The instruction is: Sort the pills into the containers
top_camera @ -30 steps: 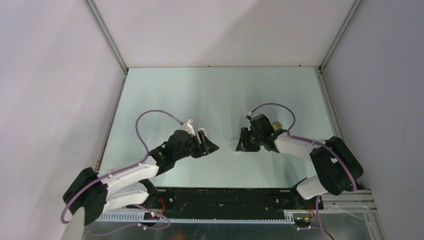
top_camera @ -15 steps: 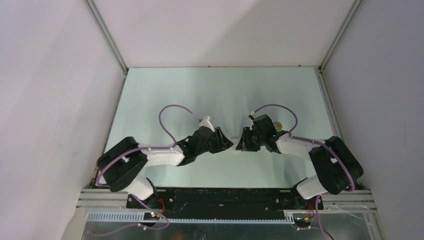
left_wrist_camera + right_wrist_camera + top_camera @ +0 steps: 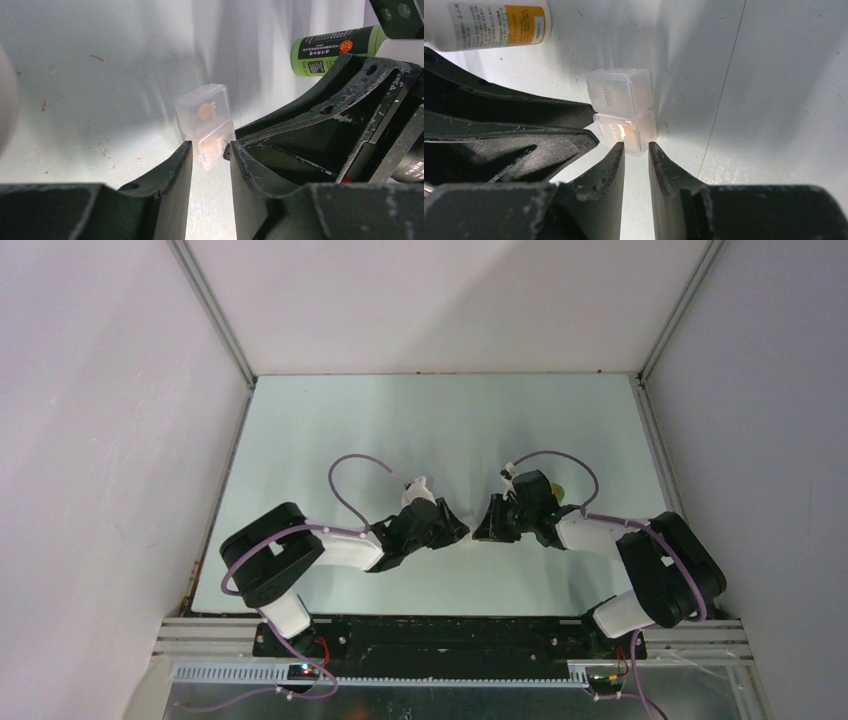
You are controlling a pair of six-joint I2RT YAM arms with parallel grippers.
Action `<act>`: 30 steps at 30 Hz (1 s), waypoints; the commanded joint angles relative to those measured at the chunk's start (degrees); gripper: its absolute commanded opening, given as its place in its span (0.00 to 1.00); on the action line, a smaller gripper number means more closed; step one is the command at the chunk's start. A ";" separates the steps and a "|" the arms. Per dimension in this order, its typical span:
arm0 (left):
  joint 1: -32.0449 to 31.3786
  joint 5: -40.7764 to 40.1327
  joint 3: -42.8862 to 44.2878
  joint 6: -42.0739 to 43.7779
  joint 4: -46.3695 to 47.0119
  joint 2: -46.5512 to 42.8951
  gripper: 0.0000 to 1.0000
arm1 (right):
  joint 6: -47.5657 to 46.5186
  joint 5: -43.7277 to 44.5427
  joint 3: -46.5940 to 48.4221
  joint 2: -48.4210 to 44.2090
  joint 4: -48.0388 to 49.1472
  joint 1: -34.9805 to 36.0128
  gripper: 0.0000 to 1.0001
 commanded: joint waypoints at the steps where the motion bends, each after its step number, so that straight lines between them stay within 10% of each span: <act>1: -1.15 -3.50 0.42 -1.04 1.01 0.10 0.37 | -0.42 0.18 -0.60 1.00 0.22 -0.43 0.28; 25: -3.57 -6.92 2.48 3.36 -5.89 7.08 0.00 | 1.94 -0.43 -0.57 3.17 1.80 -1.92 0.27; 30: -3.85 -7.61 2.04 3.90 -6.57 6.74 0.06 | 2.28 -0.30 -0.52 2.76 2.31 -1.97 0.29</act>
